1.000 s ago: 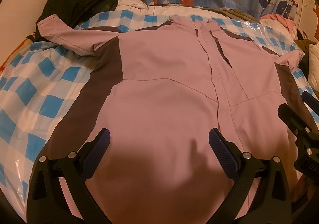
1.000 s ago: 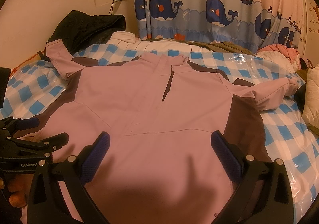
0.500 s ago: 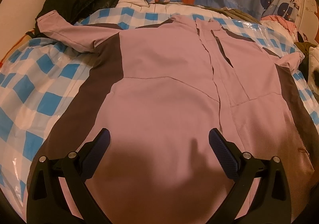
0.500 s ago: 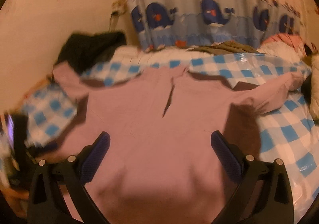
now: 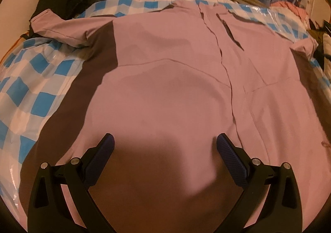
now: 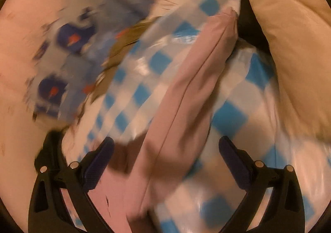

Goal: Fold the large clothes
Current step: 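Grasp the pink sleeve with the right tool and lift it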

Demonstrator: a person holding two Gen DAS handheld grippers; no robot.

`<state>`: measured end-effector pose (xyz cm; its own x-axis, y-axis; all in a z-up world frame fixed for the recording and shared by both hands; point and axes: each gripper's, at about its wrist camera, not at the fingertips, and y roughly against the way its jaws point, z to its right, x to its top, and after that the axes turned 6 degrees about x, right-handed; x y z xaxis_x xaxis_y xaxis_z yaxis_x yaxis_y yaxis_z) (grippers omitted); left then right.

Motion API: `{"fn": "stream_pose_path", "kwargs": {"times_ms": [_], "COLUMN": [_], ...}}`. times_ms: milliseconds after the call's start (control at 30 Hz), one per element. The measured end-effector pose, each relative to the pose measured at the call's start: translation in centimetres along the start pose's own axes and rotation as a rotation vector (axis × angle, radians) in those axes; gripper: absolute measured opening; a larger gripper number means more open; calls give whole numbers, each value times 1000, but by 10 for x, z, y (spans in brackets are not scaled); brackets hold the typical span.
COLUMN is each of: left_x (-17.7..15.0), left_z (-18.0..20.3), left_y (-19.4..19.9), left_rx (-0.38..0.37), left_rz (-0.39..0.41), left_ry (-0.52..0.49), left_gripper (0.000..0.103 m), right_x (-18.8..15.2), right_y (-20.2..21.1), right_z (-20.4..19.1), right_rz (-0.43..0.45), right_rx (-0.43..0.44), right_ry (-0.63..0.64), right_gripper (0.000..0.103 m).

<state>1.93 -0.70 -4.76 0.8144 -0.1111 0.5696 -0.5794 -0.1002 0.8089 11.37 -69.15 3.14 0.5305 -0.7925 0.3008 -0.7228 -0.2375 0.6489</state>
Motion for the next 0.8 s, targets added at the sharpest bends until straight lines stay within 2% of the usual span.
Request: {"fn": "stream_pose_path", "kwargs": {"times_ms": [167, 200, 233, 267, 300, 333, 367, 467, 500, 533, 567, 600, 633, 700, 767, 800], "left_x": [-2, -3, -3, -2, -3, -3, -3, -3, -3, -3, -3, -3, -4, -4, -3, -3], "left_z": [1, 1, 1, 2, 2, 1, 1, 0, -1, -1, -1, -1, 0, 0, -1, -2], "left_y": [-6, -6, -6, -6, -6, -7, -7, -6, -6, -6, -6, -7, -7, -8, -9, -9], "left_rx": [-7, -7, -6, -6, -7, -9, -12, -20, -22, -24, -24, -23, -22, -24, -32, -35], "left_rz": [-10, -9, -8, -8, -8, -9, -11, -9, -8, -9, -8, -8, -7, -10, -13, -15], "left_ry": [-5, -6, -8, -9, -9, -10, -9, -3, 0, 1, 2, 2, 1, 2, 8, 10], "left_gripper": [95, 95, 95, 95, 95, 95, 95, 95, 95, 95, 95, 95, 95, 95, 95, 95], "right_x": [26, 27, 27, 26, 25, 22, 18, -14, -35, -51, -63, -71, -75, -77, -78, -79], "right_y": [-44, -51, -52, -51, -46, -37, -26, 43, 74, 93, 103, 105, 99, 86, 82, 82], "right_z": [23, 28, 30, 28, 24, 16, 7, -32, -36, -31, -22, -4, 16, 66, 99, 111], "right_rz": [-27, -21, -11, -7, 8, 27, 49, 192, 252, 281, 293, 270, 233, 175, 143, 138], "right_rx": [-53, -54, -27, 13, 29, 55, 82, 278, 373, 418, 408, 382, 338, 213, 232, 256], "right_ry": [-59, -54, -35, -5, 33, 82, 142, 412, 505, 543, 540, 504, 455, 302, 182, 130], "right_gripper": [98, 94, 58, 31, 17, 13, 12, 11, 11, 11, 13, 18, 32, 48, 49, 59]}}
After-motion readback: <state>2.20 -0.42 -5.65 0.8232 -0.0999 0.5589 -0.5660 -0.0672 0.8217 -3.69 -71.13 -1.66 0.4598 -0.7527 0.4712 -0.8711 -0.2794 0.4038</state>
